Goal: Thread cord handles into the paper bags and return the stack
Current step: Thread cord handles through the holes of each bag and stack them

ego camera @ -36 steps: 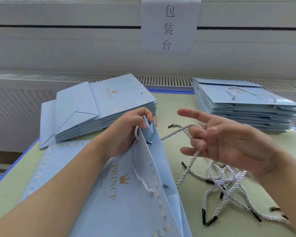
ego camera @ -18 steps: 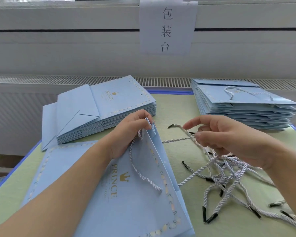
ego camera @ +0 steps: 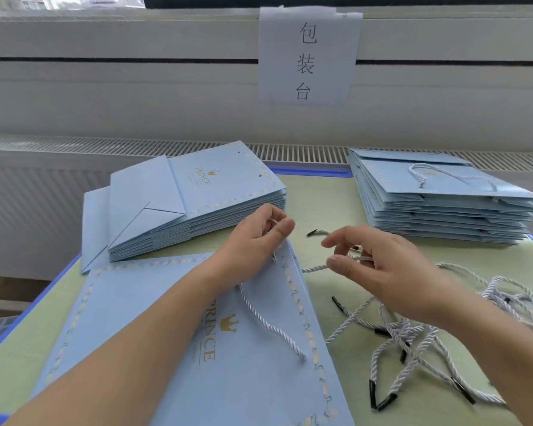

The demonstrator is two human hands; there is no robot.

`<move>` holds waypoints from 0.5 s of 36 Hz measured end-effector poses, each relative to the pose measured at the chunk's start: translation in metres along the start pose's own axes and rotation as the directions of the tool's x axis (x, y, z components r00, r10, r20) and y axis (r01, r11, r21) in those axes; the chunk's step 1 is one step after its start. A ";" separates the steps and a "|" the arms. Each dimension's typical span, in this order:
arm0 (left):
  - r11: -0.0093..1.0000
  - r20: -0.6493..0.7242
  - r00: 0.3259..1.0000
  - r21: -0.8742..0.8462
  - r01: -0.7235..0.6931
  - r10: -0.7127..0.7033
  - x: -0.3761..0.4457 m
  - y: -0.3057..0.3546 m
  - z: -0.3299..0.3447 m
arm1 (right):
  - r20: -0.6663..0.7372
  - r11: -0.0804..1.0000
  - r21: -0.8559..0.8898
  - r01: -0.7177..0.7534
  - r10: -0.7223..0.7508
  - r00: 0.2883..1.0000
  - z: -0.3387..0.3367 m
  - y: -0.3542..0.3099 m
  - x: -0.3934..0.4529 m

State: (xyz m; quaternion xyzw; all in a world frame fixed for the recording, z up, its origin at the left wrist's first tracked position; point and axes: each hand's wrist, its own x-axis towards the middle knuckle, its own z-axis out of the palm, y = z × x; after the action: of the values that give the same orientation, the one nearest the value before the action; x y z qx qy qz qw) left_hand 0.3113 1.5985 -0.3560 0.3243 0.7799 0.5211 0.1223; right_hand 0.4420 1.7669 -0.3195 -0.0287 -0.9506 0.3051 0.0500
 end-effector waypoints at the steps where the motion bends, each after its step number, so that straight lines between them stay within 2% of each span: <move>1: 1.000 -0.007 1.000 0.018 0.001 -0.001 0.000 0.001 0.000 | -0.017 1.000 -0.002 0.003 -0.003 1.000 -0.001 -0.001 0.000; 5: 1.000 -0.038 0.999 0.020 0.006 -0.005 -0.002 0.005 0.000 | -0.074 1.000 -0.017 -0.014 0.013 0.997 -0.004 -0.007 0.003; 9: 1.000 -0.082 0.996 0.018 -0.018 0.020 -0.001 0.011 0.002 | 0.055 0.998 -0.054 -0.037 0.040 0.998 0.001 -0.018 0.004; 12: 0.998 -0.120 0.992 0.050 -0.043 0.048 0.000 0.019 0.002 | 0.173 0.975 0.202 -0.095 0.060 0.983 0.011 -0.031 0.004; 14: 0.998 -0.153 0.986 0.041 -0.055 0.061 0.001 0.027 0.002 | 0.269 0.906 0.375 -0.197 0.098 0.958 0.015 -0.039 0.001; 16: 0.997 -0.196 0.978 0.031 -0.070 0.075 0.003 0.037 0.003 | 0.362 0.837 0.474 -0.272 0.096 0.927 0.018 -0.046 -0.002; 18: 0.995 -0.243 0.965 0.006 -0.097 0.095 0.004 0.049 0.002 | 0.396 0.760 0.567 -0.318 0.088 0.914 0.017 -0.051 -0.005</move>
State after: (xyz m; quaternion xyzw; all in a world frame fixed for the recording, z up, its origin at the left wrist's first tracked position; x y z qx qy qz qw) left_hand 0.3284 1.6149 -0.3124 0.2952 0.7709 0.5645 0.0015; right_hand 0.4440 1.7148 -0.3038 -0.0614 -0.7813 0.6040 -0.1448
